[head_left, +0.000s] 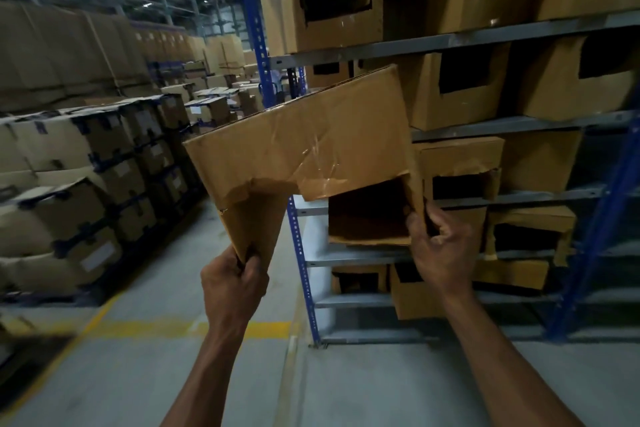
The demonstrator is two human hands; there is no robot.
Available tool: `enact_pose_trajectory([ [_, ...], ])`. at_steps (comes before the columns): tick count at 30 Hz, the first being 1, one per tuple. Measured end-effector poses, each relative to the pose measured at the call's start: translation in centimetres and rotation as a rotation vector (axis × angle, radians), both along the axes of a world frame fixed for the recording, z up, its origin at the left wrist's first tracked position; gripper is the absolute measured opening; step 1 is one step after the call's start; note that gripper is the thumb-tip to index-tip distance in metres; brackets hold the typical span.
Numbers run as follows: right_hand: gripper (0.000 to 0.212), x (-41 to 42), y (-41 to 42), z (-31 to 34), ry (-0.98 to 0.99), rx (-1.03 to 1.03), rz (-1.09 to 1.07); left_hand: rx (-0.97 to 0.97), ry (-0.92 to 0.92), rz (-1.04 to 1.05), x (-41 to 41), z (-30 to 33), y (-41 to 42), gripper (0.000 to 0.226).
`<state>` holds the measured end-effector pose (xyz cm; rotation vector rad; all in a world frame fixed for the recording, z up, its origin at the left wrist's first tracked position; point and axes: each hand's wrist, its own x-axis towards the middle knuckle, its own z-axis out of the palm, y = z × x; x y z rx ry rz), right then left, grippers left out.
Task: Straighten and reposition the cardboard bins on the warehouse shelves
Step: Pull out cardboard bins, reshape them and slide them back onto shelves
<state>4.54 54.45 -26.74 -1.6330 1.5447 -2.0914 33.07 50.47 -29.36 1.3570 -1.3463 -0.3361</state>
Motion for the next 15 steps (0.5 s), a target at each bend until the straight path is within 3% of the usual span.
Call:
enact_pose_trajectory([
  [4, 0.034, 2.7, 6.3, 0.3, 0.041, -0.020, 0.023, 0.070, 0.069, -0.033, 2.6, -1.8, 6.2, 0.033],
  [6, 0.027, 4.7, 9.3, 0.2, 0.055, 0.018, 0.046, 0.122, 0.200, -0.059, 4.6, -3.5, 8.9, 0.028],
  [10, 0.041, 8.6, 15.3, -0.6, -0.015, 0.175, 0.236, 0.230, 0.412, -0.080, 8.8, -7.0, 15.1, 0.030],
  [15, 0.037, 9.9, 23.1, -3.7, -0.338, 0.290, 0.298, 0.402, 0.533, -0.157, 10.7, -9.1, 24.4, 0.021],
])
